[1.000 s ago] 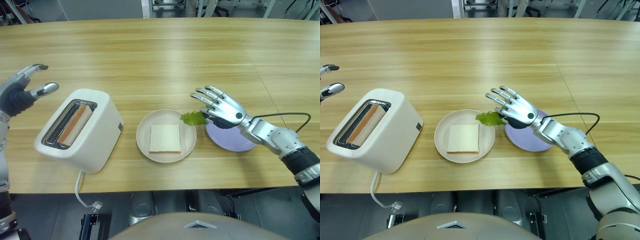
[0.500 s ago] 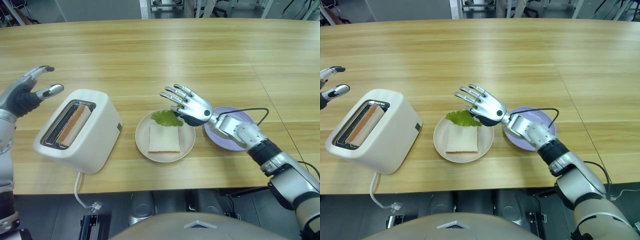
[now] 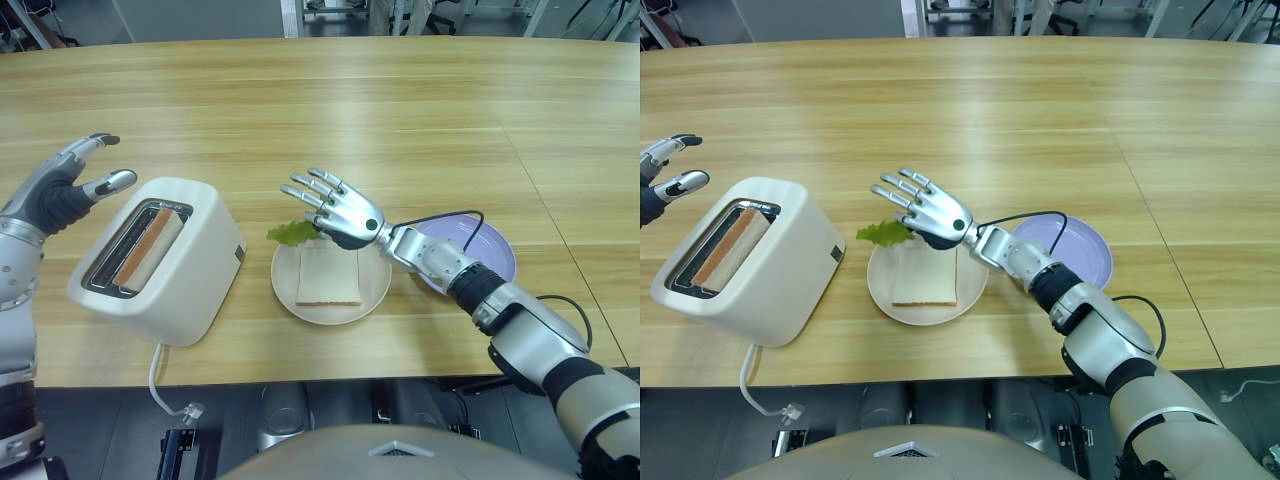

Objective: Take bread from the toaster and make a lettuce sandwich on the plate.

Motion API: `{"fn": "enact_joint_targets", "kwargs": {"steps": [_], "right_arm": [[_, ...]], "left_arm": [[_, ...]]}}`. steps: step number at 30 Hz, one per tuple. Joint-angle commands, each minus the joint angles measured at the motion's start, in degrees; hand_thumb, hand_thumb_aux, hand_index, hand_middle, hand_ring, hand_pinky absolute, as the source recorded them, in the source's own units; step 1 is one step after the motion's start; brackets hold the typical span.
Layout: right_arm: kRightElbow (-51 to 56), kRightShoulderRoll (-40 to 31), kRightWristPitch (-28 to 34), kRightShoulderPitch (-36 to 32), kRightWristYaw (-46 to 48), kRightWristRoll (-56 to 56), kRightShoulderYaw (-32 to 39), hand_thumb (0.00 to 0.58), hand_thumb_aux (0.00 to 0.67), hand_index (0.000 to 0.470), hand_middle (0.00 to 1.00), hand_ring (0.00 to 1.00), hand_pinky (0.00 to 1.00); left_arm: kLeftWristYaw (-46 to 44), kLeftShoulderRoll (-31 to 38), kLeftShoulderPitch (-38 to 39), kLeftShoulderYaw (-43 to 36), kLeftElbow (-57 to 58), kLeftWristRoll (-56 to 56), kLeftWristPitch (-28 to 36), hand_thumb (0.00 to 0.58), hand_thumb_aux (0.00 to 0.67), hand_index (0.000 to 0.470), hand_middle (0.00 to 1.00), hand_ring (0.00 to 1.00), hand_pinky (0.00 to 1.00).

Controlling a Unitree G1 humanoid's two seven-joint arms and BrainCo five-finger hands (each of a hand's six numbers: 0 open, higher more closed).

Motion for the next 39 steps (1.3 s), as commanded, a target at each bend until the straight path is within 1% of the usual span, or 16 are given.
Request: {"fn": "enact_joint_targets", "kwargs": {"steps": [1,4,7,17,18,19,23,27,33,36,39], "right_arm": [[0.8,-1.0,-0.5,4.7,-0.7,-0.4,3.3,0.580,0.670,0.460,0.00,0.00,0.00],[-0.5,-2.3,-0.5,7.3,-0.6,0.1,4.1,0.580,0.670,0.460,0.00,0.00,0.00],[-1.4,-3.2,-0.6,8.5,-0.5,0.6,4.5,0.580,0.670,0.460,0.00,0.00,0.00],[-8.6,-7.7,-1.1,9.8,1.9,3.5,2.0,0.580,0.670,0.460,0.00,0.00,0.00],[-9.5,-8.2,-1.2,10.0,2.4,3.9,1.6,0.570,0.583,0.400,0.00,0.00,0.00],[-10.4,-8.7,-1.3,10.2,3.1,4.3,1.2,0.000,0.000,0.000,0.00,0.00,0.00],[-13.0,-10.3,-1.4,11.0,4.8,5.2,-0.1,0.000,0.000,0.000,0.00,0.00,0.00],[-14.9,-11.5,-1.6,11.5,5.7,5.6,-1.1,0.000,0.000,0.000,0.00,0.00,0.00],[-17.5,-13.1,-1.8,12.6,7.2,5.7,-2.3,0.000,0.000,0.000,0.00,0.00,0.00],[-19.0,-13.8,-1.9,13.3,7.7,5.8,-3.0,0.000,0.000,0.000,0.00,0.00,0.00],[-20.8,-14.3,-2.2,14.1,7.9,6.2,-3.8,0.000,0.000,0.000,0.00,0.00,0.00]], "left_arm": [[-0.5,-0.3,-0.1,-1.7,-0.5,-0.3,0.1,0.000,0.000,0.000,0.00,0.00,0.00],[-0.4,-0.2,-0.3,-2.1,-0.3,-0.3,0.1,0.000,0.000,0.000,0.00,0.00,0.00],[-0.3,-0.2,-0.3,-2.2,0.0,-0.3,-0.1,0.000,0.000,0.000,0.00,0.00,0.00],[-0.2,-0.1,-0.4,-2.4,0.5,-0.3,-0.5,0.000,0.000,0.000,0.00,0.00,0.00],[-0.5,0.1,-0.1,-2.6,0.4,-0.1,-0.4,0.000,0.000,0.000,0.00,0.00,0.00],[-1.2,0.4,0.7,-3.1,0.2,0.3,-0.5,0.000,0.000,0.000,0.00,0.00,0.00],[-2.4,1.8,4.1,-4.5,-1.2,3.3,-0.5,0.000,0.000,0.000,0.00,0.00,0.00],[-1.5,3.2,6.8,-3.6,-4.2,8.5,0.9,0.000,0.000,0.000,0.00,0.00,0.00],[-4.5,4.4,11.2,-3.4,-10.0,12.1,3.3,0.000,0.000,0.000,0.00,0.00,0.00],[-6.0,5.3,13.8,-3.1,-10.7,14.7,4.5,0.000,0.000,0.000,0.00,0.00,0.00],[-6.7,5.9,14.9,-3.0,-10.9,16.5,5.7,0.000,0.000,0.000,0.00,0.00,0.00]]}}
